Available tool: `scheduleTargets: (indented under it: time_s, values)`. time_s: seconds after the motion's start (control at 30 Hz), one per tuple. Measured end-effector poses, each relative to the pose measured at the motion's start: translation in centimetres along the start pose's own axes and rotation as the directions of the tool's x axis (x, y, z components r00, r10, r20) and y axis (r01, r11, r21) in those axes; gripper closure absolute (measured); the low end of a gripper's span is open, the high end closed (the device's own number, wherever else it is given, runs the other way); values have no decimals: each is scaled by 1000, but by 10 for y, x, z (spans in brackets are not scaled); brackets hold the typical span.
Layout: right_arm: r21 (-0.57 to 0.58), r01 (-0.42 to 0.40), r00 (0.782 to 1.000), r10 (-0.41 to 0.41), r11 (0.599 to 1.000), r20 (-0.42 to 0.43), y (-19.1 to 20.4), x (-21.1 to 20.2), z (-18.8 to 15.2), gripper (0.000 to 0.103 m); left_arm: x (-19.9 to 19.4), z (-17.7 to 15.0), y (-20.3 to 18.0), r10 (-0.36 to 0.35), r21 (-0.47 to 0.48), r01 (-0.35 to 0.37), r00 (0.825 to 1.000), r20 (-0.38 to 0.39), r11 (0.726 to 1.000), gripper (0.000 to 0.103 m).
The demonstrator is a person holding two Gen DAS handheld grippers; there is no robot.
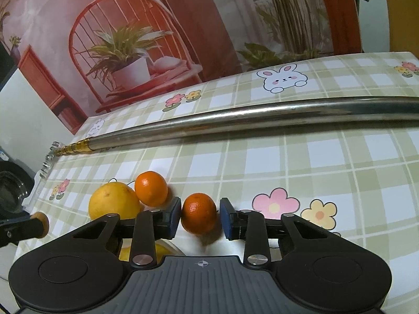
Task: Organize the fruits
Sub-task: 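Grasp an orange tangerine with the right tool while the left holds the brown fruit, then carry both fruits over the plate and open the left tool to drop the brown fruit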
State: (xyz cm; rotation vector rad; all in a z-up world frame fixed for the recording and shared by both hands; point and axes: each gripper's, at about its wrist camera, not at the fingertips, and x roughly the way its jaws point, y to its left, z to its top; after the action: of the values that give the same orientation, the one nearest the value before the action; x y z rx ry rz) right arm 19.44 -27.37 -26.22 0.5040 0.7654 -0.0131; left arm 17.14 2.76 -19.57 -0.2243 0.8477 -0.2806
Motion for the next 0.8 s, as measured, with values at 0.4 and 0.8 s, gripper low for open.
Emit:
scheduleTargets:
  time_s: [0.4, 0.8]
  values:
    - [2, 17, 1000, -17, 1000, 12, 0, -7, -2, 77, -6, -11, -3, -1, 5, 1, 1000, -25, 1000, 77]
    - [2, 41, 991, -41, 999, 126, 15, -74, -23, 77, -25, -20, -6, -13, 7, 13, 999, -30, 1000, 77]
